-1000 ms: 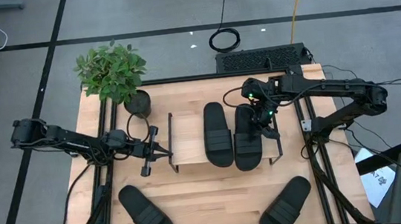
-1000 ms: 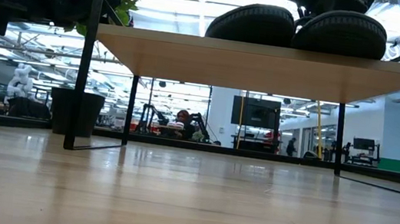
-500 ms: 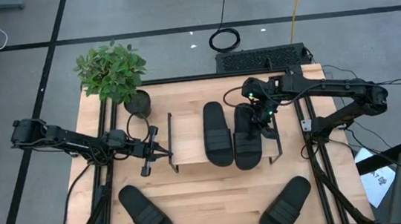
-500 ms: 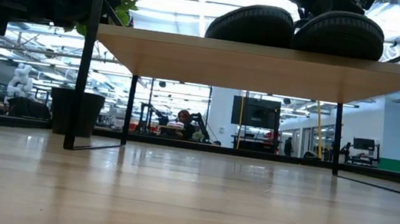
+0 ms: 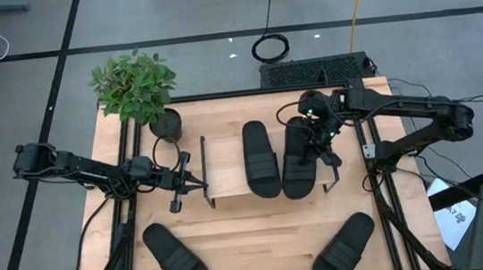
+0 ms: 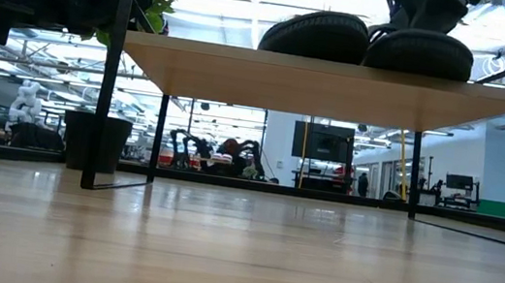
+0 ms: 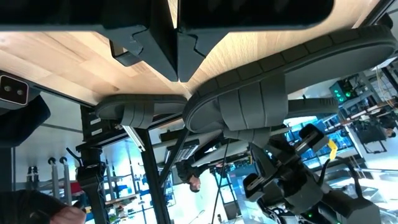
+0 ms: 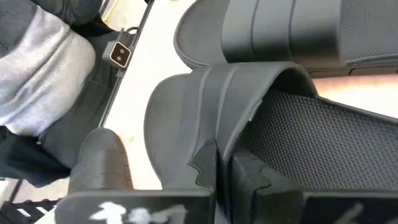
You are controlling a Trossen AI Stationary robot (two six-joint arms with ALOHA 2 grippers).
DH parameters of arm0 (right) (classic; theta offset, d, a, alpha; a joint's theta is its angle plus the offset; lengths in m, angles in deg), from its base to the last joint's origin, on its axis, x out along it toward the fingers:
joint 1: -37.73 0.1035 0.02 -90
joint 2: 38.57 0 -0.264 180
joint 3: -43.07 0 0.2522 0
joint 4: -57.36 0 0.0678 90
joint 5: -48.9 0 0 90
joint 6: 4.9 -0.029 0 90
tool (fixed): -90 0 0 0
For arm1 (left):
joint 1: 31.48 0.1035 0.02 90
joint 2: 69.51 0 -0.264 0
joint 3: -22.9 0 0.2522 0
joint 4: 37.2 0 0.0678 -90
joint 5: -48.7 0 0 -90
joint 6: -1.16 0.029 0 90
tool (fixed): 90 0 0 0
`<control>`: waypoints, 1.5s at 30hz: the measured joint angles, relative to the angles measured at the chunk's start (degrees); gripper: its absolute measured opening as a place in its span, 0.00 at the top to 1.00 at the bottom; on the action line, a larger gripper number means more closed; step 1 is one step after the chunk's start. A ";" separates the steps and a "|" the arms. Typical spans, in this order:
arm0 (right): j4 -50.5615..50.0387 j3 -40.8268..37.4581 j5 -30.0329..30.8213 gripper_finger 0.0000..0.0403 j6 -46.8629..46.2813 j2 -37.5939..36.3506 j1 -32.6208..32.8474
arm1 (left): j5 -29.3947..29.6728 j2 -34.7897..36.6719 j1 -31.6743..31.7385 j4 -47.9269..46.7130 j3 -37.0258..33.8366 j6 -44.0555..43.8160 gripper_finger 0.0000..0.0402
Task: Pick and place slides into the shelf
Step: Adjust the black slide on the shelf
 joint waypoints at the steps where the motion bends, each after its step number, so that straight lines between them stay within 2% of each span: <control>1: -0.02 0.00 -0.15 0.99 -0.02 -0.15 0.00 | 0.01 0.00 0.00 0.00 0.00 -0.01 0.99; 9: -0.87 0.64 -0.83 0.99 -0.07 -0.29 0.02 | 0.01 0.00 0.02 0.02 0.00 -0.02 0.99; 16: -6.62 7.59 -0.87 0.99 4.93 1.09 -0.06 | 0.01 0.00 0.04 0.02 -0.02 0.31 0.99; 21: -12.73 11.09 -3.80 0.99 6.94 4.92 -0.55 | 0.00 0.00 0.04 -0.01 -0.04 0.33 0.99; 30: -14.03 11.19 -4.01 0.99 8.94 10.14 -1.62 | -0.08 0.00 0.02 -0.03 -0.04 0.05 0.99; 45: -13.56 11.17 -4.03 0.99 9.25 10.43 -4.82 | -0.04 0.00 0.04 -1.18 -0.02 0.39 0.99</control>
